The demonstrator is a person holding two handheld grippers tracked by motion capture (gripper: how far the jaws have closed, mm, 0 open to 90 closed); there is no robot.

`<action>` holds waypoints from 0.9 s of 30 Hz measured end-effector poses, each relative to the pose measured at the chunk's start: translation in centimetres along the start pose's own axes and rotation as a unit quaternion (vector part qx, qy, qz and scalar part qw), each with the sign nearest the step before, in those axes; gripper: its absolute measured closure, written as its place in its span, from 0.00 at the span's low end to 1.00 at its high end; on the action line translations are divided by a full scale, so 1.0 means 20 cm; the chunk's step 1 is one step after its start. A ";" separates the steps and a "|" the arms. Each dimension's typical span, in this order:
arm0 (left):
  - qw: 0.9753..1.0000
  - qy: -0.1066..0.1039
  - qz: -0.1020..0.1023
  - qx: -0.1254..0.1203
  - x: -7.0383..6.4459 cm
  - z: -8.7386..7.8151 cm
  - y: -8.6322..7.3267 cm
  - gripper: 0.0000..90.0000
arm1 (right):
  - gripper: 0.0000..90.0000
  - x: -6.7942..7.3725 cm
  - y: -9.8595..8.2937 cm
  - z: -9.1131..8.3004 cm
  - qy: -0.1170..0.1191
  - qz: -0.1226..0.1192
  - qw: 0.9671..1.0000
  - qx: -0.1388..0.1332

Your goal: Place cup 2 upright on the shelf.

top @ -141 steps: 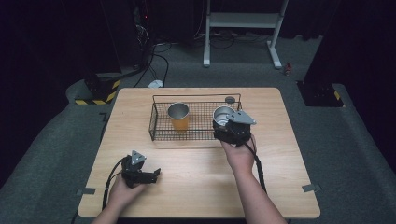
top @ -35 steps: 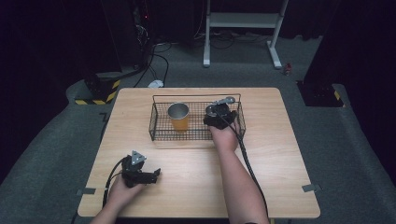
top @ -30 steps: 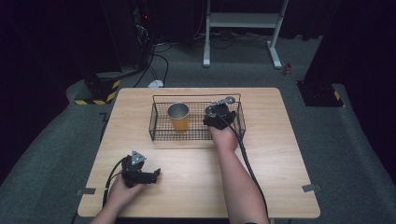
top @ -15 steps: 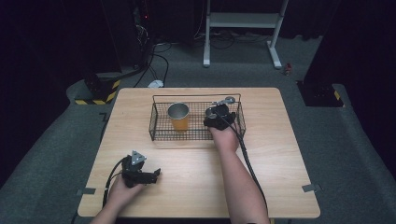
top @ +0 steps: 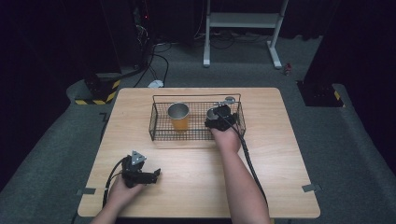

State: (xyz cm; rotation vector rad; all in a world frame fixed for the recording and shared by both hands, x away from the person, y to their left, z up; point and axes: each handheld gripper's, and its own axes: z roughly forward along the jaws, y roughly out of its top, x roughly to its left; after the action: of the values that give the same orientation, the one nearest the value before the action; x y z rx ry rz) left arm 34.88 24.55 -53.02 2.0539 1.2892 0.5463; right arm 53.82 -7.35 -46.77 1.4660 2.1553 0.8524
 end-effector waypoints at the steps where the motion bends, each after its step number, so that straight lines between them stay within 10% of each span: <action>1: 1.000 0.000 0.000 -0.001 0.00 0.00 0.00 0.01 | 0.20 0.00 0.00 0.00 0.000 -0.002 1.000 0.001; 27: 1.000 0.001 0.001 0.000 0.00 0.00 0.00 0.01 | 0.10 0.01 -0.01 -0.02 -0.015 -0.020 1.000 -0.007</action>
State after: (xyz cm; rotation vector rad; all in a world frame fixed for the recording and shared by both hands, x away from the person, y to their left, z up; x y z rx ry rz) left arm 34.89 24.55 -53.03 2.0551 1.2879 0.5488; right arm 53.46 -7.32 -46.61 1.4146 2.1453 0.8261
